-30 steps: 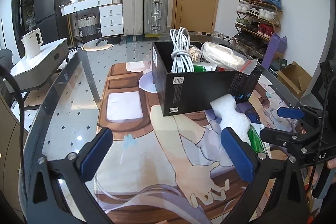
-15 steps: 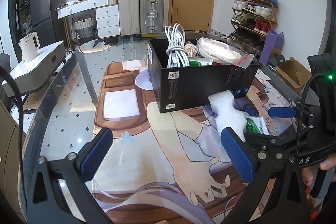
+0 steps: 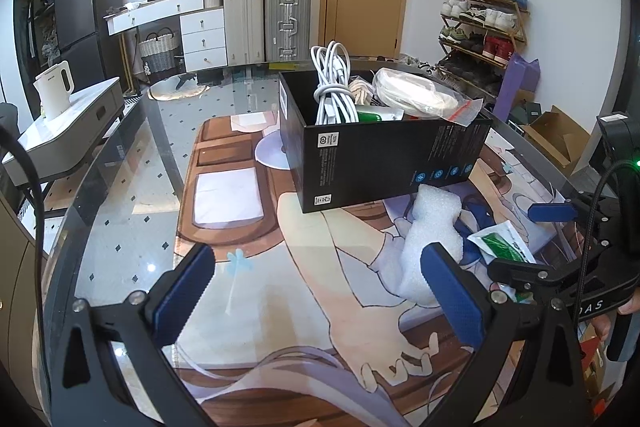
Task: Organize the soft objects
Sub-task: 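Move the right tool to the green sachet while the left tool reaches the white foam piece, then close the right tool on the green sachet and lift it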
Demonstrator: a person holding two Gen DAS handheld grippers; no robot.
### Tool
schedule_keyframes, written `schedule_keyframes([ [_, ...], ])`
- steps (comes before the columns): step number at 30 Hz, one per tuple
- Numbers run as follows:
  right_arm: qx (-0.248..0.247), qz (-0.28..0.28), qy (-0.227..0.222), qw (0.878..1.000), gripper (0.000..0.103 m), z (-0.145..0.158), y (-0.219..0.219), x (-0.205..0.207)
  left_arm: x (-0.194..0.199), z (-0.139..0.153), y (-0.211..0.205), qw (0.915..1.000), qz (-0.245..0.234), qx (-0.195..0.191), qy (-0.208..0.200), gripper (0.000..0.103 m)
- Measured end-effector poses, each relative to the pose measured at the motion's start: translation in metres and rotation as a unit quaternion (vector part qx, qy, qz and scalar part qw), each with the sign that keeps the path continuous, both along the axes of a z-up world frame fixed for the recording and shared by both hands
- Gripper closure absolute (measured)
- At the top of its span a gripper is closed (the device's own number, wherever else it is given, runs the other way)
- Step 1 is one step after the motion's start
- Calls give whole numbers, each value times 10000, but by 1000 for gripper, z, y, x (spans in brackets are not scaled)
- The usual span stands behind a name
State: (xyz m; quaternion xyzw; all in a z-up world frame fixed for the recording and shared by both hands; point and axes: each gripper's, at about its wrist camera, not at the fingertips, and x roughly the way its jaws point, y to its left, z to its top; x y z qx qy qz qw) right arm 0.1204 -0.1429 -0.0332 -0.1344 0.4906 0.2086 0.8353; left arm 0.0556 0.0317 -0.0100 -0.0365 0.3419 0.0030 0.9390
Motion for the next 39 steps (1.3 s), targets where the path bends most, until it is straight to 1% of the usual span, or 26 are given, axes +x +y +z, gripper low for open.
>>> schedule_keyframes([
  [3, -55, 203, -42, 9998, 1, -1, 0, -4, 0, 0, 0, 10000, -15, -4, -3, 0],
  [5, -68, 293, 19, 9995, 1, 0, -3, -3, 0, 0, 0, 10000, -1, -5, -2, 0],
  [11, -123, 234, 151, 9995, 1, 2, -10, -8, 0, 0, -1, 10000, -19, -25, -9, 0],
  [16, -41, 231, 115, 9997, 1, 2, -13, -18, 0, 0, -1, 10000, -20, -40, -11, 0],
  [21, -76, 325, 64, 9994, 1, 0, -9, -25, 0, 0, -1, 10000, -24, -34, -3, 0],
  [29, 24, 413, -45, 9991, 2, 1, -18, -38, 1, -2, 0, 10000, -37, -37, 67, 0],
  [31, 58, 447, -115, 9989, 6, 1, -19, -40, 1, -3, 0, 10000, -38, -33, 70, 0],
  [32, 86, 482, -163, 9987, 14, 3, -18, -40, 1, -2, 0, 10000, -35, -29, 71, 0],
  [33, 119, 507, -196, 9985, 25, 4, -18, -41, 1, -3, 0, 10000, -35, -19, 79, 0],
  [34, 135, 502, -238, 9984, 31, 6, -18, -41, 1, -3, 0, 10000, -33, -12, 86, 0],
  [35, 158, 481, -272, 9983, 41, 7, -18, -40, 1, -4, 0, 10000, -27, -3, 94, 0],
  [36, 179, 460, -301, 9983, 48, 7, -18, -39, 1, -4, -1, 9999, -19, 13, 106, 0],
  [39, 261, 411, -358, 9982, 51, 8, -20, -37, 2, -5, -2, 9999, -12, 38, 125, 0],
])
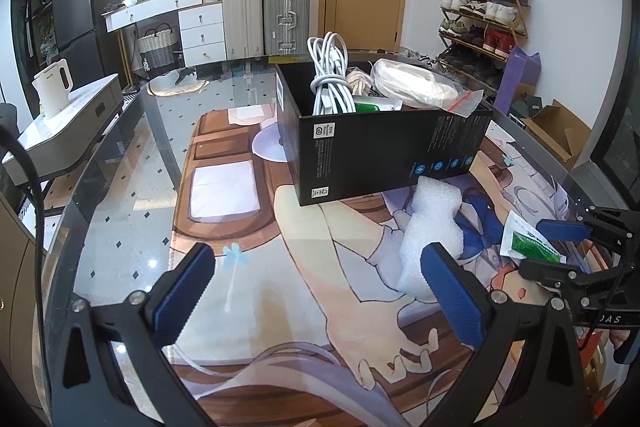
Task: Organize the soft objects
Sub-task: 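Close the right tool on the green sachet and lift it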
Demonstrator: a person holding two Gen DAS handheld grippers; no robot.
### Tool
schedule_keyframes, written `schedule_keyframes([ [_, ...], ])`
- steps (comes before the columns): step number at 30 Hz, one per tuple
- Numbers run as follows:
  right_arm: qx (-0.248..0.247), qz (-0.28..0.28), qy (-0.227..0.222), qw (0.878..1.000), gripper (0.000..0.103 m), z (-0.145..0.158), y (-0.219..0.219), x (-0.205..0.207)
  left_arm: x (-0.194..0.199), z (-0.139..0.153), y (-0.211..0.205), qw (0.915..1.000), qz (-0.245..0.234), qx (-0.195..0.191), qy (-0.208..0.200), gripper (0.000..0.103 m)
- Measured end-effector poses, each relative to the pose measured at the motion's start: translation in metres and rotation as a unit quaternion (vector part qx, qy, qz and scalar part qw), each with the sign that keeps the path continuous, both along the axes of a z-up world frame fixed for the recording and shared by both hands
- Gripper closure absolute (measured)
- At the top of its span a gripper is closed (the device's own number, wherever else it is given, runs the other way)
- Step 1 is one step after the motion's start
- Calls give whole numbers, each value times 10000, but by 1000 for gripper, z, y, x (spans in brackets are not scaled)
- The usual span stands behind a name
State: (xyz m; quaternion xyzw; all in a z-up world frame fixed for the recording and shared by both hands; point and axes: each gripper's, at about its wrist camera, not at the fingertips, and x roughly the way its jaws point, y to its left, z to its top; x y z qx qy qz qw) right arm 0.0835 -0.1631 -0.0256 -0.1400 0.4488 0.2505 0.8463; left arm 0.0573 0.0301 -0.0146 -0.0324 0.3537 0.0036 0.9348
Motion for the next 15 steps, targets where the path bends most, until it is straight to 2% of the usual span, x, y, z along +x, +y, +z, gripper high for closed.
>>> schedule_keyframes([
  [6, 65, 6, -58, 10000, 67, 3, -2, 0, 1, -1, -1, 10000, 2, 71, 44, 0],
  [15, 281, 36, -131, 9995, 70, 8, -5, -3, 5, 1, -7, 9995, -191, -79, 249, 0],
])
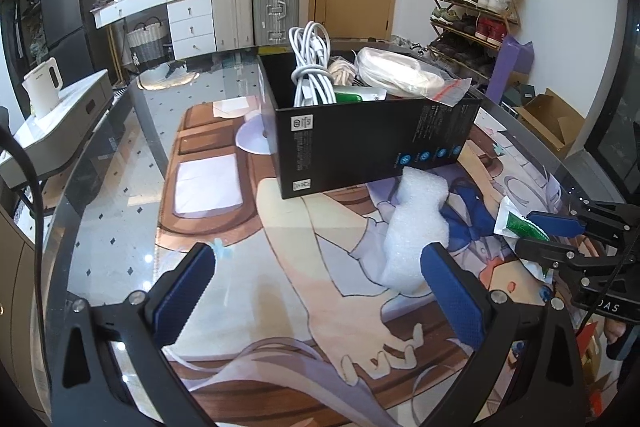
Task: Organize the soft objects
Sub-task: 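Close the right tool on the green sachet and lift it, then grasp the white foam piece with the left tool while the right tool holds the sachet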
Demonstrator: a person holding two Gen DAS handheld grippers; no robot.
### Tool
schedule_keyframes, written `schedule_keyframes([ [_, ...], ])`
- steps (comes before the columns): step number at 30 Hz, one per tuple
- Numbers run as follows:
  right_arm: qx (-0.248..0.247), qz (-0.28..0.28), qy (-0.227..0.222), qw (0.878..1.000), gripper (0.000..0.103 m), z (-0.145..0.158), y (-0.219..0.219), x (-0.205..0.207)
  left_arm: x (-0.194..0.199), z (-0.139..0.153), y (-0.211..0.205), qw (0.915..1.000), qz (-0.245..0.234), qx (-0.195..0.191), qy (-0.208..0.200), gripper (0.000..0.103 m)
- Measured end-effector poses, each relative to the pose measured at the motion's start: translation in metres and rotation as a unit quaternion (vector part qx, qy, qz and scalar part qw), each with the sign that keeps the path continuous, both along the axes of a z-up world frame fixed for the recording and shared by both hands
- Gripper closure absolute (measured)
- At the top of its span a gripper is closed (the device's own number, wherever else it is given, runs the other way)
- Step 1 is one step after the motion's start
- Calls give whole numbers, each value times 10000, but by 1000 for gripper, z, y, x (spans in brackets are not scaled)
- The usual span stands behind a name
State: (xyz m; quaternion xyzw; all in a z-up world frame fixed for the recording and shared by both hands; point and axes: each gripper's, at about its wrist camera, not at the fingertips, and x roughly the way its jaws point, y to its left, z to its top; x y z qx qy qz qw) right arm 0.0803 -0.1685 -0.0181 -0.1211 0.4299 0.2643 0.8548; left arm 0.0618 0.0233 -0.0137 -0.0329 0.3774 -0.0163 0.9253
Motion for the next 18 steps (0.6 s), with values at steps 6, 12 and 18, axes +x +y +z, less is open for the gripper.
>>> schedule_keyframes([
  [6, 94, -27, -79, 9999, 70, 5, -2, 0, 8, -4, -8, 9996, -150, -115, 195, 0],
  [12, 127, -102, -106, 9998, 70, 8, -7, 1, 17, -7, -22, 9989, -324, -21, 343, 0],
  [18, 130, -160, -103, 9997, 70, 7, -11, 2, 29, -9, -33, 9979, -457, 10, 454, 0],
])
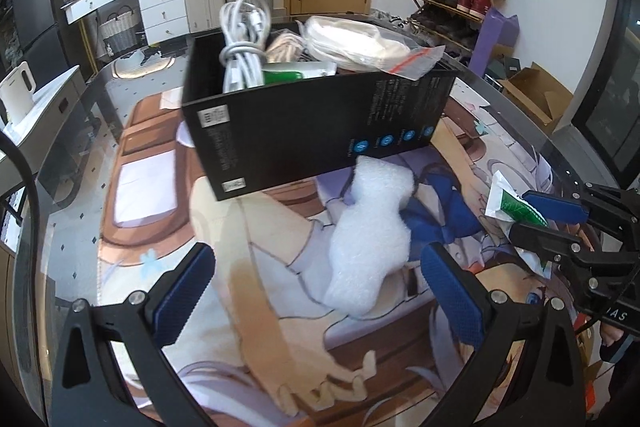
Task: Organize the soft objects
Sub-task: 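Grasp the white foam piece with the left tool while the right tool holds the sachet, then carry the foam piece and green sachet over the black box with both tools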
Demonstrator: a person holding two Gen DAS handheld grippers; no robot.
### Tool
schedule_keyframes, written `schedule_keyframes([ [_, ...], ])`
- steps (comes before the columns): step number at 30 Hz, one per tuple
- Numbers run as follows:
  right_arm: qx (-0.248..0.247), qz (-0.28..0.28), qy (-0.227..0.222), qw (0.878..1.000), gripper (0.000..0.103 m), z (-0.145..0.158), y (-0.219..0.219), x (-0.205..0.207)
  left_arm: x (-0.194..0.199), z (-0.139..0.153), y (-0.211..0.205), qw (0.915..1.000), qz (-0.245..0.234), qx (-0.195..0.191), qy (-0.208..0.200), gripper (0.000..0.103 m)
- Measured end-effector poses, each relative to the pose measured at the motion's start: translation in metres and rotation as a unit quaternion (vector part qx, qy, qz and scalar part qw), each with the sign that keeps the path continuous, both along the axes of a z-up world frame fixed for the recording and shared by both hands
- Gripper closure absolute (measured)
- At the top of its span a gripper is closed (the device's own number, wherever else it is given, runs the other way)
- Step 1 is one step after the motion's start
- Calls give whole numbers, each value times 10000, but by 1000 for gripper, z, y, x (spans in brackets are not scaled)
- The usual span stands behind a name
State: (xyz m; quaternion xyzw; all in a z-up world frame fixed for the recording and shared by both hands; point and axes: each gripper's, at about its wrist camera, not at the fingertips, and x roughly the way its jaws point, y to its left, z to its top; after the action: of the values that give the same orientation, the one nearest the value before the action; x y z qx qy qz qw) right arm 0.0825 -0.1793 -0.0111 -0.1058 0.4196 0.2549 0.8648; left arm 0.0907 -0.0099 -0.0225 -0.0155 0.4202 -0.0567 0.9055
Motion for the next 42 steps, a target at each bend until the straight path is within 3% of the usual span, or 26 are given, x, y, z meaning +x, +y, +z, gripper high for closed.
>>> schedule_keyframes([
  [6, 7, -41, -23, 10000, 70, 1, -2, 1, 7, -4, -5, 9999, -41, 76, 96, 3],
  [10, -2, -45, -28, 10000, 70, 1, -3, 1, 9, -5, -5, 9998, -110, 67, 126, 18],
  [12, -4, -39, -16, 10000, 70, 1, -2, 1, 8, -5, -7, 9998, -185, 39, 76, 28],
  [16, -24, -24, -18, 10000, 70, 2, -2, 0, 3, -3, -8, 9993, -369, -20, -68, 63],
  [17, -34, -24, -24, 10000, 70, 3, -2, 0, 2, -2, -8, 9992, -393, -37, -77, 65],
  [29, -30, 11, -63, 10000, 70, 2, 3, 1, -18, 23, 10, 9984, -252, -160, -474, 65],
  [42, 212, 111, -213, 9995, 70, 27, 12, 5, -27, 55, 33, 9954, 111, -245, -922, 65],
])
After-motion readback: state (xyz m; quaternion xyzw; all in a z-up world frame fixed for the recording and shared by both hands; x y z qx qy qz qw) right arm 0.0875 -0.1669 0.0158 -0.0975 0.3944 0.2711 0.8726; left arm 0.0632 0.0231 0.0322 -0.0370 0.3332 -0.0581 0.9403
